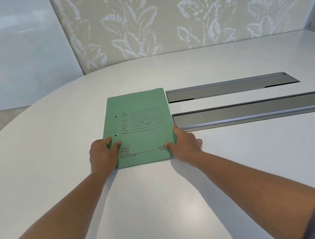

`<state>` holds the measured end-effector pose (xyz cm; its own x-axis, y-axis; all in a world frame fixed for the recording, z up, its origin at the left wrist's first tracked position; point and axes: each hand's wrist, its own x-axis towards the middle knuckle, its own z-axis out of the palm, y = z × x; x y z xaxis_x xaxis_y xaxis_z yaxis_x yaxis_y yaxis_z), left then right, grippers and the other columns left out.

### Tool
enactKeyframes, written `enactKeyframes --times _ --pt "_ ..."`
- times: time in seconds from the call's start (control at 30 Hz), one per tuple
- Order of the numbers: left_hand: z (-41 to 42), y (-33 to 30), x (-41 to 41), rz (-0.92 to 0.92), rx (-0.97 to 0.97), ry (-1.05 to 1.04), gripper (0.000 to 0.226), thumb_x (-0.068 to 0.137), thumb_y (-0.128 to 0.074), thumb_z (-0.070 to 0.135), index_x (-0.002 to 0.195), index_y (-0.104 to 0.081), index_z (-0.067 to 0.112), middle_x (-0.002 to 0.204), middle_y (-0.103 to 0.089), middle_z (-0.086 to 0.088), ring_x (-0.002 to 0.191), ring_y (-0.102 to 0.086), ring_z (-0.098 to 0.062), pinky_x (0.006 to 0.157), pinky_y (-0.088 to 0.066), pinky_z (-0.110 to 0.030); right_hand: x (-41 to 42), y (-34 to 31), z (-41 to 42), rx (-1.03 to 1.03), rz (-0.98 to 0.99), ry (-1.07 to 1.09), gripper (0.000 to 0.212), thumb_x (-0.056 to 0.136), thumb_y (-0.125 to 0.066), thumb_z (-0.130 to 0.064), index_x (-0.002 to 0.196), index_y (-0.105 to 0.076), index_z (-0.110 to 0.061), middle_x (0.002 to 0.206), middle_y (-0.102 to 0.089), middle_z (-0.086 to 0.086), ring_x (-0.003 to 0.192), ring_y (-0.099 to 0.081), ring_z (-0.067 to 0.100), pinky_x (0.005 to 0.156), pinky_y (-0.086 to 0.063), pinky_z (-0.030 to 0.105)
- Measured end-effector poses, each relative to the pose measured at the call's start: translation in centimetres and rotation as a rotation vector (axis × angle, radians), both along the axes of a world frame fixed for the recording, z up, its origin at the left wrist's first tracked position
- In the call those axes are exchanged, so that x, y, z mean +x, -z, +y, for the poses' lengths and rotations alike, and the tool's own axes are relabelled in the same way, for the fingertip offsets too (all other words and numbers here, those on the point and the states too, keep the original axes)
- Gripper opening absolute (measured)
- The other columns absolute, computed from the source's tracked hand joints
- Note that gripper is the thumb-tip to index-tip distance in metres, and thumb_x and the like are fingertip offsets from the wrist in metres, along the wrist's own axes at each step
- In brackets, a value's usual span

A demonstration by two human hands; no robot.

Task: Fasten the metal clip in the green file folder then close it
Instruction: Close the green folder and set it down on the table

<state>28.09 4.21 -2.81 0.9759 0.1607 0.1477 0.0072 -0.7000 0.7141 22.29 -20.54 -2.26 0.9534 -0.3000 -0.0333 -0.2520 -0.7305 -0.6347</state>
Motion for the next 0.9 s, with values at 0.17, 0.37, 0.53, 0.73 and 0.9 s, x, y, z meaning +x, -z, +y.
enactKeyframes --times 0.17,0.37,0.53,0.73,0.9 --pt "0.8 0.8 1.9 -0.004 0.162 0.011 0.033 0.094 -0.063 0.033 0.078 -0.063 0.004 0.088 -0.059 -0.009 0.08 -0.055 -0.032 0.061 -0.035 -0.031 1.2 0.7 0.4 -0.158 0.029 -0.031 0.034 0.086 -0.058 -0.048 0.112 -0.057 -0.027 0.107 -0.068 -0.003 0.111 -0.056 0.029 0.082 -0.032 0.043" --pt "0.4 1.7 3.3 0.033 0.225 0.029 0.038 0.094 -0.058 0.04 0.071 -0.058 0.01 0.076 -0.058 -0.002 0.088 -0.052 -0.036 0.063 -0.033 -0.034 1.5 1.0 -0.2 -0.194 0.05 -0.02 0.039 0.087 -0.051 -0.044 0.119 -0.056 -0.022 0.122 -0.061 0.003 0.119 -0.05 0.032 0.089 -0.035 0.045" --pt "-0.4 2.1 3.5 0.05 0.239 0.005 0.042 0.094 -0.054 0.042 0.067 -0.053 0.011 0.078 -0.059 -0.005 0.092 -0.046 -0.036 0.072 -0.035 -0.036 1.5 1.1 -0.7 -0.263 0.087 -0.037 0.044 0.092 -0.045 -0.047 0.126 -0.055 -0.02 0.131 -0.052 0.007 0.124 -0.044 0.032 0.095 -0.034 0.045" --pt "-0.2 2.0 3.9 0.081 0.248 0.007 0.039 0.096 -0.053 0.042 0.072 -0.061 0.013 0.082 -0.06 -0.006 0.095 -0.044 -0.035 0.076 -0.035 -0.037 1.7 1.0 -0.5 -0.288 0.11 -0.048 0.048 0.095 -0.041 -0.049 0.133 -0.052 -0.021 0.135 -0.049 0.007 0.127 -0.041 0.032 0.097 -0.032 0.045" --pt "-0.1 2.1 3.9 0.068 0.237 0.008 0.043 0.096 -0.052 0.041 0.066 -0.052 0.011 0.078 -0.057 -0.005 0.094 -0.044 -0.035 0.076 -0.037 -0.037 1.9 1.2 -0.6 -0.296 0.121 -0.051 0.048 0.094 -0.04 -0.049 0.131 -0.052 -0.021 0.135 -0.048 0.007 0.126 -0.041 0.031 0.097 -0.033 0.046"
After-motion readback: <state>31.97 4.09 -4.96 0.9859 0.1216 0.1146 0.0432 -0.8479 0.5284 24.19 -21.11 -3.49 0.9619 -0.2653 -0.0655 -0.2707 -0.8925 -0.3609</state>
